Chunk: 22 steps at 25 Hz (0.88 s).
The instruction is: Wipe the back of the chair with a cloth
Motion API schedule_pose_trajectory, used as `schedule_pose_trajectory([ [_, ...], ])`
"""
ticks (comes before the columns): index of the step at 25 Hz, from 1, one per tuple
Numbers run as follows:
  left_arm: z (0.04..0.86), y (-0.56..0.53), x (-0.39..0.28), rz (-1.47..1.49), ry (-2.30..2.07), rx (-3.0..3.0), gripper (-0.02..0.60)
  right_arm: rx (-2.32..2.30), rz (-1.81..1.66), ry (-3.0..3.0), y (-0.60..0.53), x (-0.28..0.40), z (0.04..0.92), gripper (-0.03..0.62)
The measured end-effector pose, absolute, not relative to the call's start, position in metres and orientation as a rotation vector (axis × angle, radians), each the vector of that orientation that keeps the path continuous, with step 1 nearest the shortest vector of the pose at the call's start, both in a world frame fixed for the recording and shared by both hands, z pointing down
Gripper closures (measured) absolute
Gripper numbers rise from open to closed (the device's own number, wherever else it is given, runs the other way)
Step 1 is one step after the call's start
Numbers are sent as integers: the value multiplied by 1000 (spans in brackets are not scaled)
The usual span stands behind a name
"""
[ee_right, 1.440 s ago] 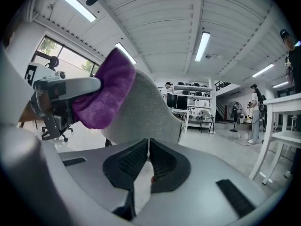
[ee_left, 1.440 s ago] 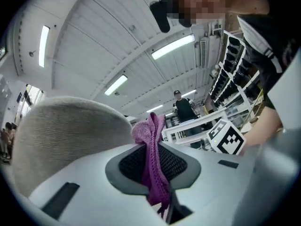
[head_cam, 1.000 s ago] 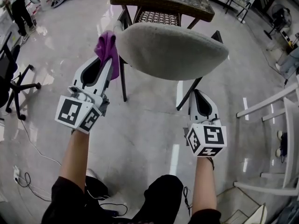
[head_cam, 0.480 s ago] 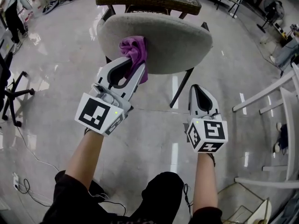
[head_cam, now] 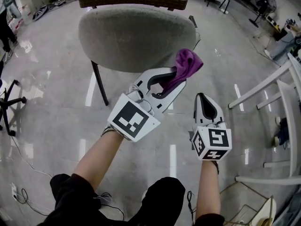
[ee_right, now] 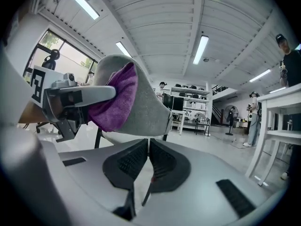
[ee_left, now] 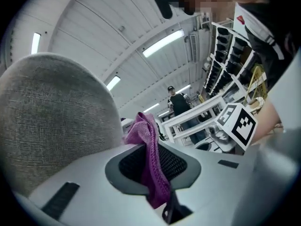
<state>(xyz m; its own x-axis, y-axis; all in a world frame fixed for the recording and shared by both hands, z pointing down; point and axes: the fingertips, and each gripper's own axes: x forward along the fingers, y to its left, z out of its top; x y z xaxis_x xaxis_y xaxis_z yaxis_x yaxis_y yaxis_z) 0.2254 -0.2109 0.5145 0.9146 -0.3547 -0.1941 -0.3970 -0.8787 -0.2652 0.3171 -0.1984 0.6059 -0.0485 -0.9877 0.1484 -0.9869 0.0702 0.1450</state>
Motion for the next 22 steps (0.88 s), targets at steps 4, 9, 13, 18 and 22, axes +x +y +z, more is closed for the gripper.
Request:
schedule_pose_trajectory([
  [4, 518, -202, 182, 289, 597, -2795, 500, 1988, -17, -2171, -209, 288, 611, 566],
  [9, 518, -229, 75, 208, 911, -2721, 500, 1899, -39, -2283, -235, 236, 611, 566],
  [13, 511, -256, -16, 228, 1152, -2548, 500, 1876, -10, -2331, -243, 210, 618, 566],
  [18, 545, -292, -65, 253, 1408, -2528, 500, 1870, 0, -2330, -254, 209, 629, 566],
  [22, 568, -296, -11, 225, 1343, -2548, 500, 1882, -1, -2304, -254, 239, 638, 566],
])
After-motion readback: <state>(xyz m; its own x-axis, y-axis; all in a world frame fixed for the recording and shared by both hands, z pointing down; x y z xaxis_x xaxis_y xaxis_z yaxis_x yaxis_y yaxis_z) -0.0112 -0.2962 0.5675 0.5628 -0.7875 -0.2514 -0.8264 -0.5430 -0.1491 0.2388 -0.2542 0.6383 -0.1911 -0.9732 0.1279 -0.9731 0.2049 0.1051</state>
